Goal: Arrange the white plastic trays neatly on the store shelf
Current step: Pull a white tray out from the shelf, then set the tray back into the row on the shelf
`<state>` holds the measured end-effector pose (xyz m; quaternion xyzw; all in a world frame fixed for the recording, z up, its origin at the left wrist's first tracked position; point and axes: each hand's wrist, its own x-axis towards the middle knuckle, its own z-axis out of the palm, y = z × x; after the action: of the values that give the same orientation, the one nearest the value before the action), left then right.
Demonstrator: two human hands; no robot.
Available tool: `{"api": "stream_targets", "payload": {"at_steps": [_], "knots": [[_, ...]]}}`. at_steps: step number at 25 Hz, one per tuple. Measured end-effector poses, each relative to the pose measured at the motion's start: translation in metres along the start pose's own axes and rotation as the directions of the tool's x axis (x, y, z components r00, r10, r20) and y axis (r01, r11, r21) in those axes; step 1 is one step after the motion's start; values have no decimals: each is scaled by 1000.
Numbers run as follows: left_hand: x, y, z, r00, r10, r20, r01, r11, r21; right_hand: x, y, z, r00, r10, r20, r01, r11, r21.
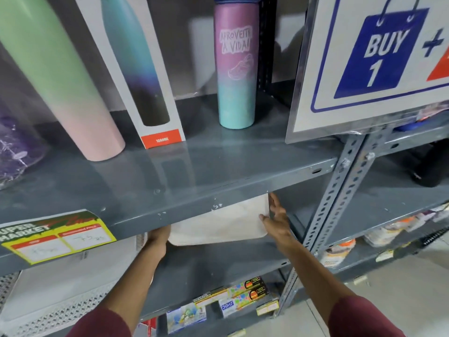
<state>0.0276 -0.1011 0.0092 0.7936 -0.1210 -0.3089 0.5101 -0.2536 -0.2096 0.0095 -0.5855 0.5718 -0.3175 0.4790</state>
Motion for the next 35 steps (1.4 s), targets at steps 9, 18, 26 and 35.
{"api": "stream_targets", "payload": {"at_steps": [9, 18, 26, 35], "knots": [[-27, -37, -9, 993, 86, 75, -36, 861, -507, 6, 18, -20, 906, 413, 90, -410, 808, 424], [-19, -37, -47, 963, 240, 125, -202, 945, -259, -35, -32, 34, 938, -335, -85, 286, 890, -354], [21, -69, -265, 826, 353, -440, -209, 916, 342, -114, -88, 242, 803, -268, 533, 425, 883, -197], [60, -90, -327, 947, 54, -316, -14, 992, 129, -115, -76, 319, 959, 26, 283, 47, 968, -245]]}}
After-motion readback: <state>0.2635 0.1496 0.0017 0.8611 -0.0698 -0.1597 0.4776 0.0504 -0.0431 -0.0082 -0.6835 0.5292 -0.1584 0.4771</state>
